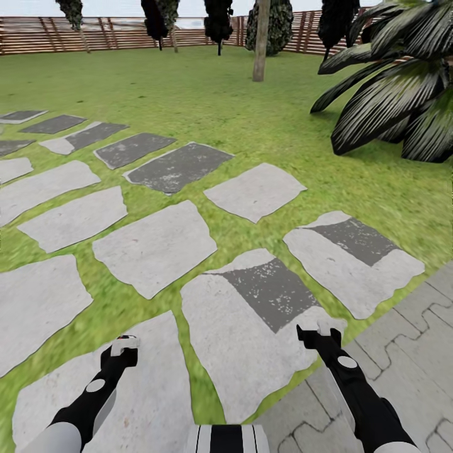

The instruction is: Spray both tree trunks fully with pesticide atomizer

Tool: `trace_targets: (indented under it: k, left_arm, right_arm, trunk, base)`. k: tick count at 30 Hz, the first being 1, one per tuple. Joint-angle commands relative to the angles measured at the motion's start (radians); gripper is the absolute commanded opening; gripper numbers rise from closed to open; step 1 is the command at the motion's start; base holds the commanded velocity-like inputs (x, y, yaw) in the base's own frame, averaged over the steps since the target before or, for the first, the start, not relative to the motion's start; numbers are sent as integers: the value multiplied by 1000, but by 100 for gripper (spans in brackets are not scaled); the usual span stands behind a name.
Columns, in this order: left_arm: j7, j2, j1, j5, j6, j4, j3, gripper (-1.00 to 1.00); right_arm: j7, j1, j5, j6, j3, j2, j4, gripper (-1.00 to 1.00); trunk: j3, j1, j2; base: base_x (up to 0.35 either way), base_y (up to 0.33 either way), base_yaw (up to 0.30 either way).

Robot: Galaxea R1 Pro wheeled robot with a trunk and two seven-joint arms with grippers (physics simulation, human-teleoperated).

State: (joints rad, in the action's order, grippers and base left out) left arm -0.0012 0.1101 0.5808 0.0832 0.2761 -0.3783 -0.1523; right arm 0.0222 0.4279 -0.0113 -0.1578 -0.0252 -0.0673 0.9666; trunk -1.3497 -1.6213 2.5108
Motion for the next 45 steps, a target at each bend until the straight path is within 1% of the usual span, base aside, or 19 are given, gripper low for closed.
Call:
trace_targets:
  k: [1,6,8,10,15,19,22,26,31,32,34,37,38,40,45]
  left_arm:
    - [0,0,1,9,3,1,-6,-100]
    - [0,4,1,11,-10,-4,-7,-100]
    - [-1,5,1,11,-40,-4,-6,-100]
    - [-1,5,1,11,-54,-4,-6,-100]
    - [-1,5,1,13,-68,-5,-6,-100]
    - [-2,5,2,18,-76,-6,-5,-100]
    - [-1,6,1,19,-99,-5,-4,-100]
    - [2,6,-1,17,-109,4,-4,-100]
    - [6,5,-25,15,-112,9,-5,-100]
    - [7,4,-37,15,-112,9,-6,-100]
    - [7,5,-40,15,-113,9,-6,-100]
    - [7,5,-43,14,-114,10,-6,-100]
    - [7,5,-52,14,-114,9,-6,-100]
    - [7,5,-57,14,-114,9,-7,-100]
    - [7,4,-62,13,-115,9,-7,-100]
  right_arm:
    - [2,0,-1,-5,1,0,2,100]
    - [2,0,0,-5,1,0,5,100]
    - [2,0,-1,-5,1,0,9,100]
    - [2,0,-4,-5,2,0,8,100]
    - [2,-1,-43,-5,2,0,-4,100]
    - [2,-6,-55,1,2,0,-23,100]
    - [2,-22,-57,37,2,0,-42,100]
    - [3,-67,-58,101,1,0,-60,100]
    - [4,-118,-57,158,-1,0,-79,100]
    - [4,-142,-57,174,-1,0,-90,100]
    - [5,-162,-57,181,-3,-2,-99,100]
    - [5,-172,-58,183,-13,-8,-106,100]
    - [6,-173,-57,185,-18,-9,-118,100]
    - [6,-174,-56,194,-19,-9,-126,100]
    - [4,-175,-58,257,-19,-9,-135,100]
  trunk:
    - [3,1,0]
    - [29,3,-1]
    - [40,4,-2]
    - [51,5,-2]
    - [78,7,-3]
    - [99,9,-4]
    - [116,10,-5]
    - [137,12,-6]
    - [165,14,-7]
    - [170,15,-7]
    - [181,15,-8]
    - [197,17,-8]
    - [201,17,-9]
    - [209,18,-9]
    - [229,20,-10]
  base:
    - [0,0,0]
    - [0,0,0]
    - [0,0,0]
    - [0,0,0]
    - [0,0,0]
    - [0,0,0]
    - [0,0,0]
    - [0,0,0]
    - [0,0,0]
    - [0,0,0]
    - [0,0,0]
    - [0,0,0]
    - [0,0,0]
    - [0,0,0]
    - [0,0,0]
